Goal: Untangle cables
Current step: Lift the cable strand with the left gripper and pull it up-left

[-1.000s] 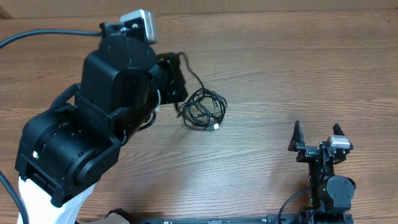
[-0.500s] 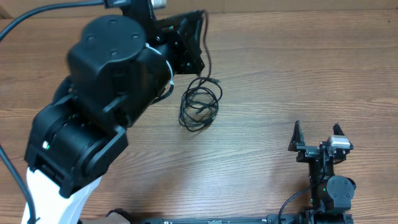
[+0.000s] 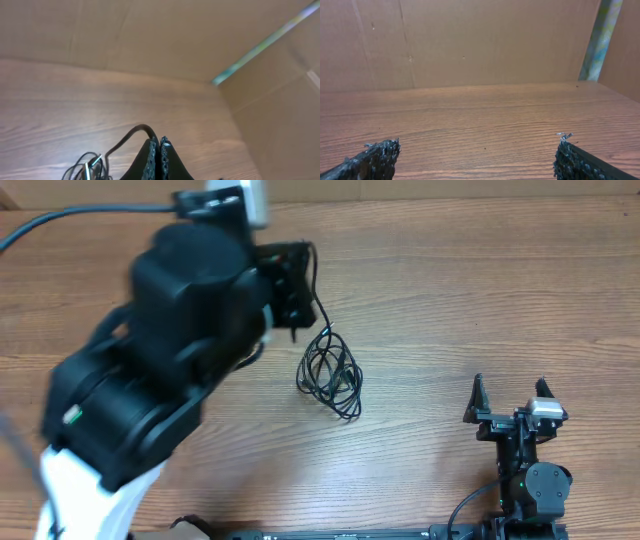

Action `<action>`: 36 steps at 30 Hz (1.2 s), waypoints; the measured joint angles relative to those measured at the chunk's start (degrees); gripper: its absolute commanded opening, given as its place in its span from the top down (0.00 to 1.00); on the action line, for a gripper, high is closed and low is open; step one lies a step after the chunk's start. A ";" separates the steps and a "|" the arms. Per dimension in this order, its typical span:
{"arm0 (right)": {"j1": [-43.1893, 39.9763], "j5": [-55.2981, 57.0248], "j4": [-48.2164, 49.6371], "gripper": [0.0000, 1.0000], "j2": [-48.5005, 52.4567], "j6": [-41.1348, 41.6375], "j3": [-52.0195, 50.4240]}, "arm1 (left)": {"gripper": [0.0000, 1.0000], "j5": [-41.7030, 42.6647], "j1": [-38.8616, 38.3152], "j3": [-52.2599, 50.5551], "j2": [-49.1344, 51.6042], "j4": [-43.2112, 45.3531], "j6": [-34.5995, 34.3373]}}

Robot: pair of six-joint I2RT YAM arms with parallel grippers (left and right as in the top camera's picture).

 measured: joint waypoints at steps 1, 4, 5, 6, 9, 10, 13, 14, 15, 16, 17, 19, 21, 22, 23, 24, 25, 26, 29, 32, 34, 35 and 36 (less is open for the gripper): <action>0.02 0.00 0.00 0.00 0.00 -0.02 0.00 | 0.96 0.04 0.00 -0.09 1.18 0.90 0.13; 0.00 0.02 0.00 0.00 0.00 0.00 0.00 | 0.96 0.44 0.00 -0.33 3.23 6.25 0.28; 0.00 0.00 -0.02 0.00 0.00 -0.02 0.00 | 0.96 0.63 0.00 -0.33 3.39 7.85 0.31; 0.00 0.02 -0.04 0.00 0.00 0.00 0.00 | 0.96 0.72 0.00 -0.26 3.34 9.53 0.31; 0.00 0.02 0.00 0.00 0.00 0.00 0.00 | 0.96 0.55 0.00 0.72 2.25 12.44 0.31; 0.00 0.00 0.02 0.00 0.00 0.02 0.00 | 0.96 0.00 0.00 1.07 1.55 12.68 0.31; 0.00 0.00 0.00 0.00 0.00 0.00 0.00 | 0.96 -4.81 -0.02 1.64 -1.60 11.63 0.31; 0.00 -0.02 -0.02 0.00 0.00 0.00 0.00 | 0.96 -6.71 -0.02 1.81 -2.60 10.71 0.31; 0.00 0.02 -0.02 0.00 0.00 0.02 0.00 | 0.96 -9.51 -0.04 2.12 -3.93 9.27 0.31; 0.00 0.02 -0.07 0.00 0.00 0.00 0.00 | 0.96 -11.87 -0.04 2.40 -4.90 7.78 0.33; 0.00 0.00 0.00 0.00 0.00 0.00 0.00 | 0.96 -14.91 -0.04 2.73 -5.97 5.79 0.31; 0.00 0.02 0.00 0.00 0.00 0.00 0.00 | 0.96 -19.74 -0.02 3.19 -7.26 1.99 0.28; 0.00 0.02 0.00 0.00 0.00 0.00 0.00 | 0.96 -24.02 0.00 3.50 -7.74 -1.84 0.15; 0.00 -0.02 0.00 0.00 0.00 -0.02 0.00 | 0.96 -25.31 0.00 3.63 -7.65 -3.87 -0.22; 0.00 0.04 -0.04 0.00 0.00 -0.02 0.00 | 0.96 -26.05 0.00 3.65 -7.39 -5.53 -0.92; 0.00 0.00 0.00 0.00 0.00 0.00 0.00 | 0.96 -26.23 0.00 3.65 -6.95 -6.67 -1.53; 0.00 0.02 -0.02 0.00 0.00 0.00 0.00 | 0.96 -26.03 0.00 3.65 -6.16 -7.28 -2.36; 0.00 0.00 0.00 0.00 0.00 0.00 0.00 | 0.96 -24.96 0.00 3.65 -5.07 -7.28 -2.97; 0.00 -0.02 -0.07 0.00 0.00 0.00 0.00 | 0.96 -17.86 0.13 3.58 -1.68 -4.15 -3.89; 0.00 0.00 0.02 0.00 0.00 0.00 0.00 | 0.96 -7.17 0.13 3.43 1.88 2.19 -3.72; 0.00 0.00 -0.02 0.00 0.00 -0.02 0.00 | 0.96 0.26 0.13 3.19 3.37 7.19 -2.64; 0.00 -0.02 -0.02 0.00 0.00 0.00 0.00 | 0.96 4.50 0.13 3.10 3.91 10.10 -2.01; 0.00 0.00 -0.02 0.00 0.00 0.00 0.00 | 0.96 8.20 0.13 2.99 4.17 12.94 -1.14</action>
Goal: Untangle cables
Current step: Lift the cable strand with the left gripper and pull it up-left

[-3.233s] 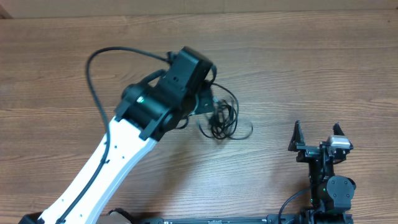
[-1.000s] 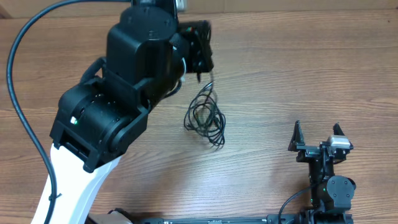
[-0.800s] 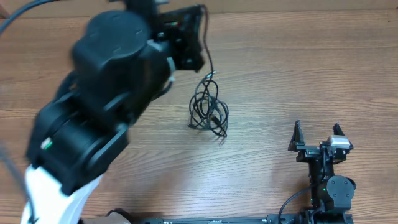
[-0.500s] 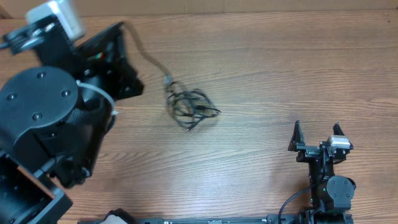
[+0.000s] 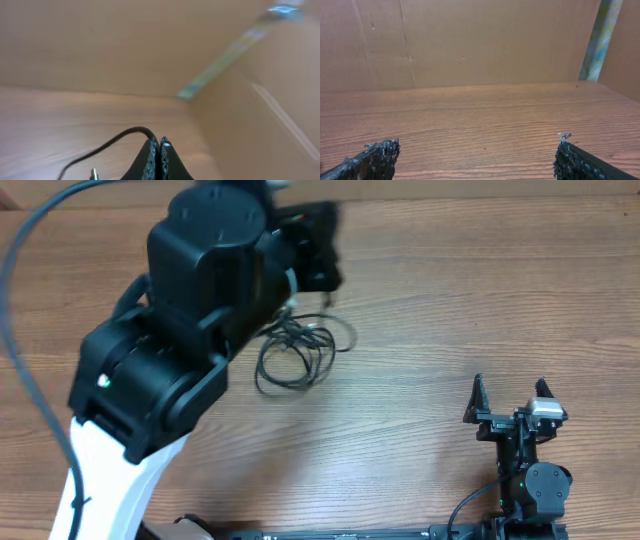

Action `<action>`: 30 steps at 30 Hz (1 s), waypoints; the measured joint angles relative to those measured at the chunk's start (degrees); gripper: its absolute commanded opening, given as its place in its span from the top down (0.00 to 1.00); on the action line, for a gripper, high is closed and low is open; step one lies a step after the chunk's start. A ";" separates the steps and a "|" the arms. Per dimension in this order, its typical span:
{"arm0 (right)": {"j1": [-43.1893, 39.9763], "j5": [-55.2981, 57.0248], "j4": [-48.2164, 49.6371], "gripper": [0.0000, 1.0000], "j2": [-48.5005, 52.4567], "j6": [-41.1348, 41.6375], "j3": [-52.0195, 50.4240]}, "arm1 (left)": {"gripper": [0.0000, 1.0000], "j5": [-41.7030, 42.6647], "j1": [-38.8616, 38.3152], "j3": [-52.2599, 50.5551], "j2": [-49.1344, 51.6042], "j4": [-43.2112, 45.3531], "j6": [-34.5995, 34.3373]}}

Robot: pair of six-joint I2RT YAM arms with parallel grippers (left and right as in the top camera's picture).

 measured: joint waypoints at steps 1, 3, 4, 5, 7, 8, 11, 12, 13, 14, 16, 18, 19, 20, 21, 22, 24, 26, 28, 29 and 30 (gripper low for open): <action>0.00 0.00 0.00 0.00 0.00 0.00 0.00 | 0.96 3.52 -0.02 -0.17 0.07 3.26 0.68; 0.00 0.00 0.00 0.00 0.00 0.00 0.00 | 0.96 9.11 -0.02 -0.22 -0.07 8.48 1.77; 0.00 0.00 0.02 0.00 0.00 0.00 0.00 | 0.96 11.28 -0.02 -0.20 -0.44 10.14 2.19; 0.00 0.02 0.02 0.00 0.00 0.00 0.00 | 0.96 13.57 -0.02 -0.20 -1.16 11.85 2.75; 0.00 0.00 0.02 0.00 0.00 -0.02 0.00 | 0.95 13.77 -0.02 -0.20 -2.80 11.80 3.19; 0.02 0.00 0.00 0.00 0.00 0.00 0.00 | 0.96 13.00 -0.02 -0.20 -3.76 10.95 3.32; 0.00 0.02 0.00 0.00 0.00 0.00 0.00 | 0.96 7.80 -0.02 -0.07 -6.88 5.16 3.41; 0.00 0.00 0.00 0.00 0.00 0.00 0.00 | 0.96 5.55 -0.02 0.04 -7.78 2.67 3.41; 0.00 0.00 0.00 0.00 0.00 -0.02 0.00 | 0.96 3.04 -0.02 0.24 -8.61 -0.42 3.43; 0.00 0.02 0.00 0.00 0.00 0.00 0.00 | 0.96 0.87 -0.02 0.35 -9.09 -2.86 3.43; 0.00 0.00 0.02 0.00 0.00 -0.02 0.00 | 0.96 -3.06 -0.02 0.57 -9.25 -7.58 3.52; 0.00 0.00 -0.02 0.00 0.00 0.02 0.00 | 0.96 -7.41 -0.02 0.66 -8.63 -12.39 3.50; 0.00 0.02 0.02 0.00 0.00 0.02 0.00 | 0.96 -9.22 -0.02 0.63 -8.09 -14.05 3.32; 0.00 0.00 0.02 0.00 0.00 -0.02 0.00 | 0.96 -11.26 -0.02 0.63 -7.23 -15.61 3.10; 0.00 0.00 -0.02 0.00 0.00 0.00 0.00 | 0.96 -12.81 -0.02 0.61 -6.43 -16.50 3.06; 0.00 0.00 0.00 0.00 0.00 -0.02 0.00 | 0.96 -14.03 -0.02 0.59 -5.57 -16.90 2.91; 0.00 0.00 -0.02 0.00 0.00 0.00 0.00 | 0.96 -15.63 -0.02 0.48 -4.28 -16.61 2.89; 0.00 0.00 0.00 0.00 0.00 0.00 0.00 | 0.96 -16.68 -0.02 0.20 -3.82 -15.10 2.89; 0.00 0.00 0.00 0.00 0.00 0.02 0.00 | 0.96 -17.31 -0.02 0.11 -4.00 -12.37 2.89; 0.00 0.00 -0.02 0.00 0.00 0.00 0.00 | 0.96 -17.51 -0.02 0.11 -4.44 -10.86 2.89; 0.00 0.00 0.02 0.00 0.00 -0.02 0.00 | 0.96 -17.68 -0.02 0.11 -5.05 -9.77 2.89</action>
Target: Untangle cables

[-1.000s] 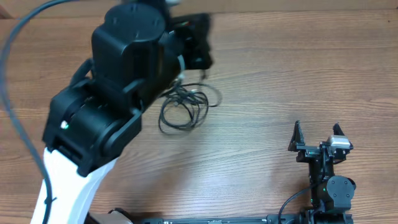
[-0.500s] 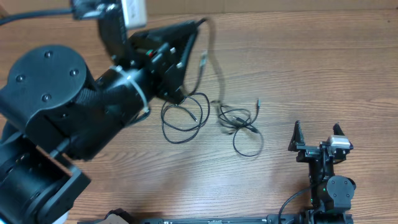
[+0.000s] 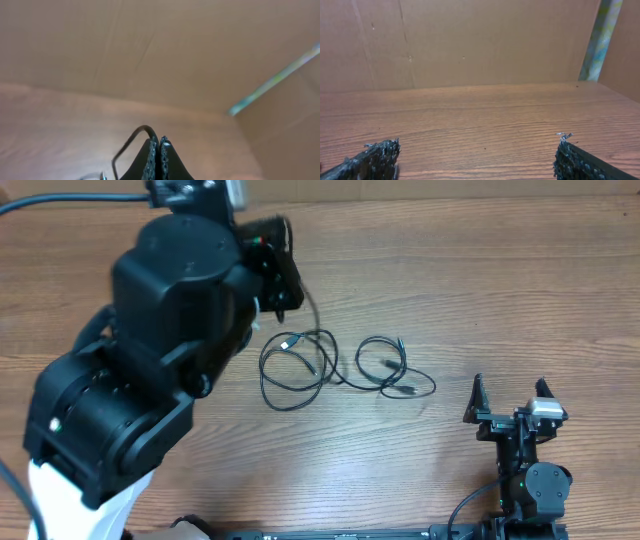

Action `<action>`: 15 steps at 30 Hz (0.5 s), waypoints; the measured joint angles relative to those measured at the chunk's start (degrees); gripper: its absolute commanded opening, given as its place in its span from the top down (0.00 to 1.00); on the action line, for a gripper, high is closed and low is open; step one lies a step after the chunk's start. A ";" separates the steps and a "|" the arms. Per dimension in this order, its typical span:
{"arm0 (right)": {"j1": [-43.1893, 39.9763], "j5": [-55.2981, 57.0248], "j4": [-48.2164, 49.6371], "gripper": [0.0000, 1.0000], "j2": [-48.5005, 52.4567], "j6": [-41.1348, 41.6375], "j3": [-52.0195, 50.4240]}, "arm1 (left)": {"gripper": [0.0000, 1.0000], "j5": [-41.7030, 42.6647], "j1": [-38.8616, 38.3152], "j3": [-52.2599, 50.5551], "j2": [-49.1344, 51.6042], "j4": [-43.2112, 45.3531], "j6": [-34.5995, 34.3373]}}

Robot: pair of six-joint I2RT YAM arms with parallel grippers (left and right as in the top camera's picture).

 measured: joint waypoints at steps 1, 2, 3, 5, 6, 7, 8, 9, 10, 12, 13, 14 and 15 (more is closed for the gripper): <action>0.00 -0.02 -0.02 0.00 0.00 0.04 0.00 | 0.96 -0.15 0.00 0.00 -0.48 0.72 0.00; 0.00 0.00 0.00 0.00 0.00 0.02 0.00 | 0.96 -0.48 0.00 0.00 -1.64 1.44 0.00; 0.00 0.00 0.02 0.00 0.00 0.00 0.00 | 0.96 -1.29 0.00 0.00 -3.02 1.64 -0.17; 0.00 0.00 -0.02 0.00 0.00 0.02 0.00 | 0.96 -3.34 0.00 0.02 -5.86 1.16 -0.55; 0.00 0.02 -0.04 0.00 0.00 0.02 0.00 | 0.96 -5.01 0.00 0.04 -7.65 -0.13 -0.87; 0.00 0.02 -0.02 0.00 0.00 0.02 0.00 | 0.96 -6.32 0.00 0.13 -8.90 -1.38 -1.09; 0.00 0.00 0.00 0.00 0.00 0.00 0.00 | 0.96 -7.56 0.00 0.24 -9.92 -2.86 -1.29; 0.00 0.00 0.02 0.00 0.00 0.00 0.00 | 0.96 -9.07 0.00 0.46 -10.95 -5.16 -1.53; 0.00 0.00 -0.04 0.00 0.00 0.02 0.00 | 0.96 -10.38 0.00 0.66 -11.63 -7.50 -1.77; 0.00 0.00 -0.02 0.00 0.00 0.00 0.00 | 0.96 -12.41 0.00 1.01 -12.15 -11.82 -2.86; 0.00 0.00 -0.02 0.00 0.00 0.02 0.00 | 0.96 -13.27 0.00 1.03 -12.02 -14.25 -3.43; 0.00 0.02 -0.02 0.00 0.00 0.02 0.00 | 0.95 -13.68 0.00 1.03 -11.54 -16.11 -4.17; 0.00 0.04 0.00 0.00 0.00 0.02 0.00 | 0.96 -14.08 0.00 1.03 -10.80 -17.97 -4.83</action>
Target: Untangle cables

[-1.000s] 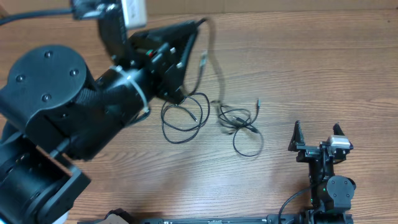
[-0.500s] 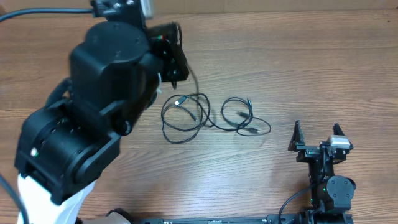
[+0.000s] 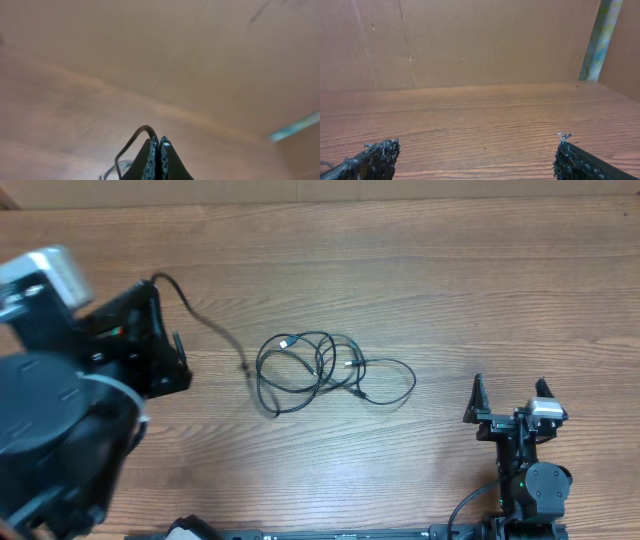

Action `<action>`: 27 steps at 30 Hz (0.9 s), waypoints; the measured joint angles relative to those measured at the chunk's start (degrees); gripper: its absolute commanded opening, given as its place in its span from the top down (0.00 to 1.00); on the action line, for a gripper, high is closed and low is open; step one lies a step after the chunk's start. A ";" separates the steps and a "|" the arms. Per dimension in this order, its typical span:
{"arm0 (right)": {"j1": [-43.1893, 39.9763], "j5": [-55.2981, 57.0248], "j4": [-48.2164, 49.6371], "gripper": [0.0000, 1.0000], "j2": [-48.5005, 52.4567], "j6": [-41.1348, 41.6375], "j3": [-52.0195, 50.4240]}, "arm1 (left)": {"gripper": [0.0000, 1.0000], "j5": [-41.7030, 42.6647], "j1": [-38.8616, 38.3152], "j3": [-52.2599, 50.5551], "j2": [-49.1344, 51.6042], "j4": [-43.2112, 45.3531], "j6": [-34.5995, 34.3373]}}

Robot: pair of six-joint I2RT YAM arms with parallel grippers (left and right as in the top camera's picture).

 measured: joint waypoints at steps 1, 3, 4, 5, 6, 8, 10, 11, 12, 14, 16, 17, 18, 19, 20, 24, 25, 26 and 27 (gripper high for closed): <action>0.00 -0.04 0.00 0.00 0.00 0.00 0.00 | 0.96 -0.26 0.00 0.00 1.01 -1.92 -0.55; 0.00 -0.04 -0.02 0.00 0.00 0.00 0.00 | 0.96 -0.57 0.00 -0.02 3.67 -5.05 -1.33; 0.00 -0.02 -0.02 0.00 0.00 0.00 0.00 | 0.96 -0.63 0.00 -0.02 5.44 -6.73 -1.60; 0.00 -0.07 -0.02 0.00 0.00 0.02 0.00 | 0.96 -0.61 0.00 -0.02 7.08 -8.09 -1.81; 0.02 -0.04 -0.02 0.00 0.00 0.00 0.00 | 0.96 -0.55 0.00 -0.09 8.68 -8.94 -1.99; 0.00 -0.02 -0.02 0.00 0.00 0.00 0.00 | 0.96 0.07 0.00 -0.33 12.35 -10.56 -2.47; 0.00 -0.02 0.00 0.00 0.00 0.00 0.00 | 0.96 0.94 0.00 -0.61 15.23 -11.74 -2.56; 0.00 -0.02 -0.02 0.00 0.00 0.00 0.00 | 0.96 1.27 0.00 -0.63 16.24 -12.07 -2.64; 0.00 -0.04 -0.02 0.00 0.00 0.02 0.00 | 0.96 1.79 0.00 -0.63 17.57 -12.76 -2.67; 0.00 -0.02 -0.02 0.00 0.00 0.00 0.00 | 0.96 2.60 0.00 -0.63 19.39 -13.79 -2.69; 0.00 -0.02 -0.02 0.00 0.00 0.00 0.00 | 0.94 3.52 0.00 -0.63 21.31 -14.75 -2.69; 0.02 -0.02 -0.02 0.00 0.00 0.00 0.00 | 0.94 4.07 0.00 -0.63 22.32 -15.23 -2.69; 0.00 -0.02 0.00 0.00 0.00 0.02 0.00 | 0.94 4.57 0.00 -0.63 23.21 -15.54 -2.71; 0.00 -0.04 0.00 0.00 0.00 -0.02 0.00 | 0.92 5.44 0.00 -0.63 24.39 -15.72 -2.64; 0.00 -0.02 0.00 0.00 0.00 0.00 0.00 | 0.83 6.36 0.00 -0.63 25.44 -15.72 -2.38; 0.00 -0.04 -0.02 0.00 0.00 0.00 0.00 | 0.61 9.07 0.00 -0.66 28.61 -15.78 -0.85; 0.00 -0.04 0.00 0.00 0.00 -0.02 0.00 | 0.59 9.40 0.00 -0.66 28.98 -15.80 -0.87; 0.00 -0.04 0.00 0.00 0.00 0.00 0.00 | 0.52 9.73 0.00 -0.66 29.20 -15.80 -0.70; 0.00 -0.04 -0.02 0.00 0.00 0.00 0.00 | 0.44 10.03 0.00 -0.66 29.27 -15.82 -0.48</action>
